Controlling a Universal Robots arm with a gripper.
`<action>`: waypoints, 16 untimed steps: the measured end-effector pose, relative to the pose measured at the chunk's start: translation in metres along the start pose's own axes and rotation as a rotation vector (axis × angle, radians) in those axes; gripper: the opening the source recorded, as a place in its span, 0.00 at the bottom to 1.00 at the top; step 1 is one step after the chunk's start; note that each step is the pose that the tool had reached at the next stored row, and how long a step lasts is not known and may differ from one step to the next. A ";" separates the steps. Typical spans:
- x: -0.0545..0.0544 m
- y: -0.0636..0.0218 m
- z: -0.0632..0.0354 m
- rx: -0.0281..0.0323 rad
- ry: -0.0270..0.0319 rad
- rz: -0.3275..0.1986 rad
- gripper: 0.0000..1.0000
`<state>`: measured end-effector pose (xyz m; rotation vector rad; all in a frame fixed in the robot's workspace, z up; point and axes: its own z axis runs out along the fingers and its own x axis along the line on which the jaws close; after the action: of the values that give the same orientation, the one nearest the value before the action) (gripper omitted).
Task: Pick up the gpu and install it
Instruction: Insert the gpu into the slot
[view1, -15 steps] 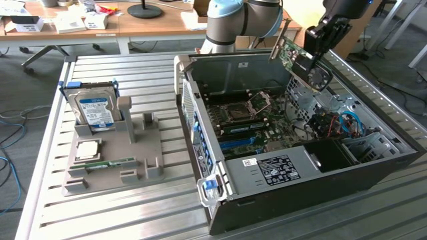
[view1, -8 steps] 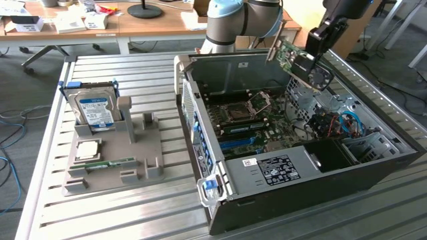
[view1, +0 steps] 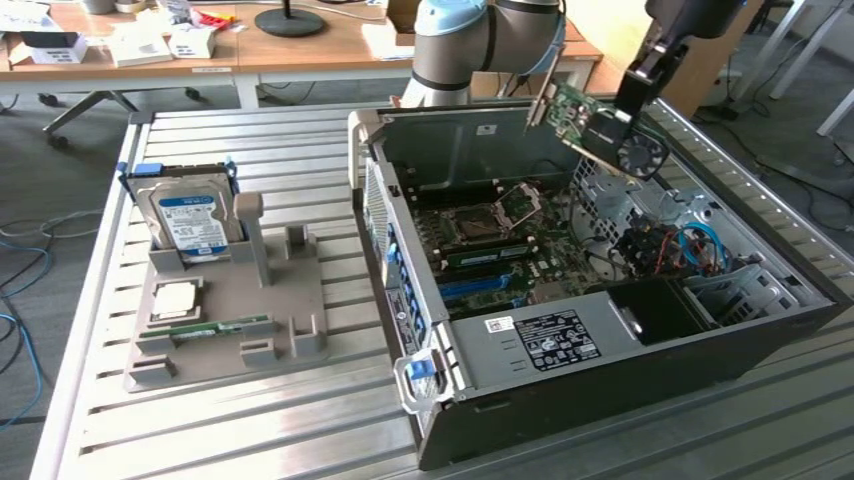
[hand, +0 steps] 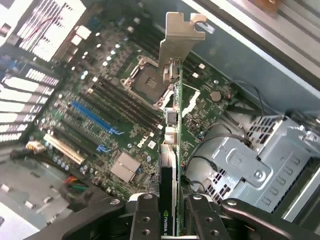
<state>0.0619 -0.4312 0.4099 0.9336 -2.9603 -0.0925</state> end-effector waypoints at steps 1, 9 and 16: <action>0.000 0.0000 0.0001 0.0003 0.0011 -0.018 0.26; 0.000 0.0000 0.0004 0.0027 0.0110 -0.163 0.26; 0.000 -0.0001 0.0008 0.0048 0.0196 -0.290 0.26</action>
<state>0.0619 -0.4312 0.4090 1.3495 -2.7866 -0.0832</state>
